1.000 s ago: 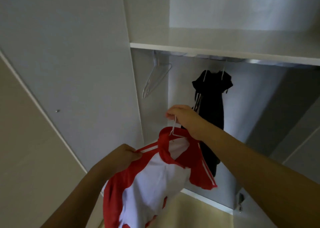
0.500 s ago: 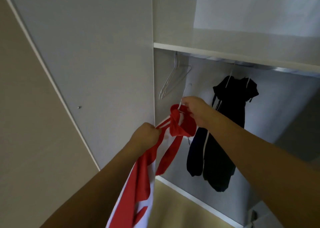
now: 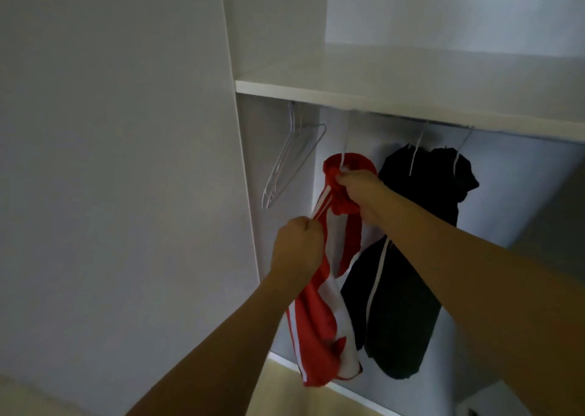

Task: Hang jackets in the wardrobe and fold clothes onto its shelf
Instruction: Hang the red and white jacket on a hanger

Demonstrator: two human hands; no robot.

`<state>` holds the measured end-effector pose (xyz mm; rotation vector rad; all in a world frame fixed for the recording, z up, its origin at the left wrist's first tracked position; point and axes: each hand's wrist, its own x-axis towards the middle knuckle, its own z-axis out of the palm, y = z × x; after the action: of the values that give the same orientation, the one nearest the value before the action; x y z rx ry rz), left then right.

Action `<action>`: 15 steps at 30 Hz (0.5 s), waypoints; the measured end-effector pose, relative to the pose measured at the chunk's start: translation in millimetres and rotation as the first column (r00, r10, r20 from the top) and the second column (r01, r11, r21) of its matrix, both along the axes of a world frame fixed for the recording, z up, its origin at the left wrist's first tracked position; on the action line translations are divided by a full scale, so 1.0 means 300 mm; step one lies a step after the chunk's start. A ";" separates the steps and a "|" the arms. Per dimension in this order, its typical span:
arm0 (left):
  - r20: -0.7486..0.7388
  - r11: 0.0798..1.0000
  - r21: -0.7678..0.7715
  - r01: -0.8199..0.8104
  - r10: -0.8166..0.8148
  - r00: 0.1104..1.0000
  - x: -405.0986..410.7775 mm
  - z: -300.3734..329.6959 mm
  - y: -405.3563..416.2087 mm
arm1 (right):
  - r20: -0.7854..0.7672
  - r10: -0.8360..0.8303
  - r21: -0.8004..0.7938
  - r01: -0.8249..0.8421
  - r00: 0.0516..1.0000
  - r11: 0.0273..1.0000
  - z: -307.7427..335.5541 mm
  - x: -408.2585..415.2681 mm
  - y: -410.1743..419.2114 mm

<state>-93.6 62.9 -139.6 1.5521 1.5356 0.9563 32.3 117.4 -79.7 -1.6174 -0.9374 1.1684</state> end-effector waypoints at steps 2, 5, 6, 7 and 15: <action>0.000 0.998 0.020 0.057 -0.057 0.998 0.064 -0.032 0.088 | -0.014 -0.070 0.007 0.070 0.997 0.997 -0.029 0.059 0.080; 0.042 0.995 0.038 0.090 -0.091 0.995 0.168 -0.063 0.215 | -0.003 -0.155 0.029 0.155 0.988 0.988 -0.048 0.147 0.193; 0.058 0.994 0.050 0.100 -0.103 0.993 0.206 -0.067 0.255 | 0.002 -0.181 0.043 0.181 0.983 0.983 -0.049 0.176 0.228; 0.067 0.992 0.065 0.107 -0.112 0.991 0.245 -0.071 0.292 | 0.010 -0.207 0.055 0.206 0.978 0.977 -0.046 0.204 0.260; 0.318 0.993 0.073 0.095 -0.114 0.941 0.514 -0.118 0.477 | 0.191 -0.155 0.064 0.145 0.969 0.987 -0.021 0.393 0.399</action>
<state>60.5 206.1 -175.0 1.4183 1.1948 1.1374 150.2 237.1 -86.1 -1.7541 -0.9415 0.8884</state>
